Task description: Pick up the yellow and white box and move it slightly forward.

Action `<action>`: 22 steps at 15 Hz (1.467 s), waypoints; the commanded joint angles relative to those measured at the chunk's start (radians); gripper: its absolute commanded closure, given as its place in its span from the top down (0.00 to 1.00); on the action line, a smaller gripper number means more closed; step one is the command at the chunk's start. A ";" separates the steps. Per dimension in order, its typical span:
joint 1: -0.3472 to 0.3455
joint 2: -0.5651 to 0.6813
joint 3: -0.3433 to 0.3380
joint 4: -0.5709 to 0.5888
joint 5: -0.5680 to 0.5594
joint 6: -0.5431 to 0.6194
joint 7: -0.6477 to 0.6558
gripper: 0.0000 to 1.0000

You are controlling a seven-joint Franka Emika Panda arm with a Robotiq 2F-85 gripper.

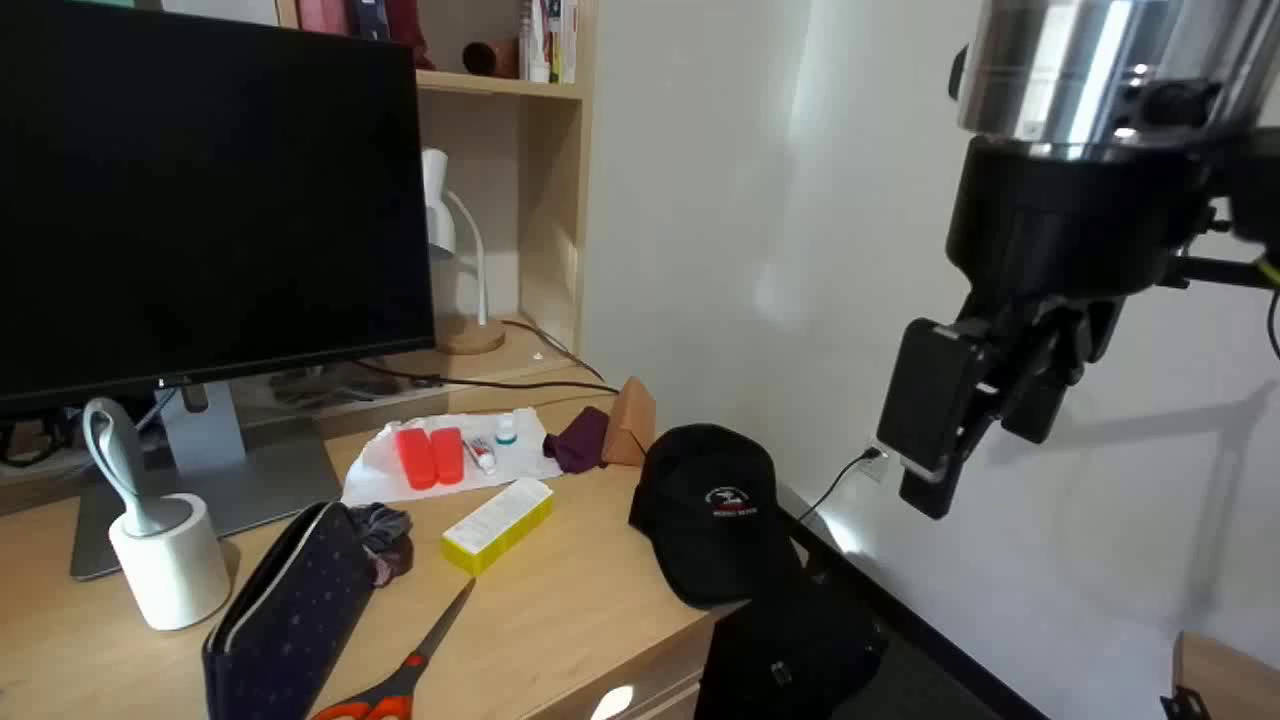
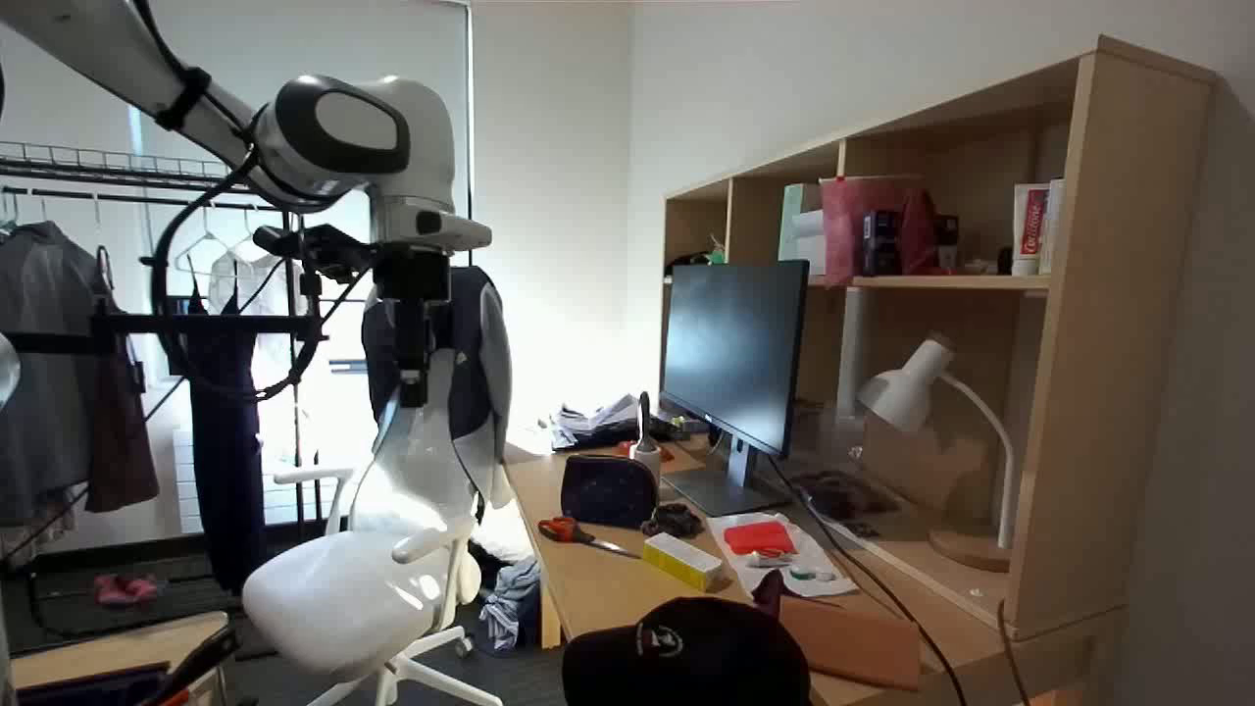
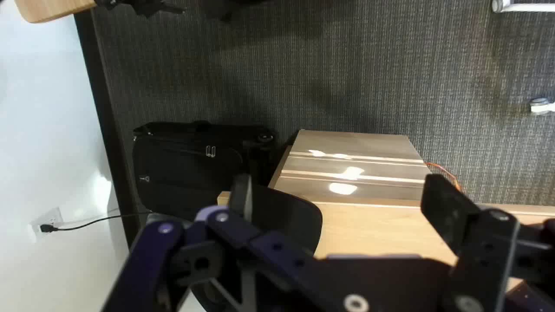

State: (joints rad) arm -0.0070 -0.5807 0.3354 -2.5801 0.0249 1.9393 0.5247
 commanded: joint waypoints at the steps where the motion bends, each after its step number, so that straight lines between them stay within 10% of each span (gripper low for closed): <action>1: 0.025 0.005 -0.023 0.001 -0.014 -0.001 0.012 1.00; 22: 0.074 0.446 -0.130 0.357 -0.138 0.072 -0.045 1.00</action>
State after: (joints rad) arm 0.0445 -0.1349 0.2274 -2.2241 -0.1105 2.0132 0.4779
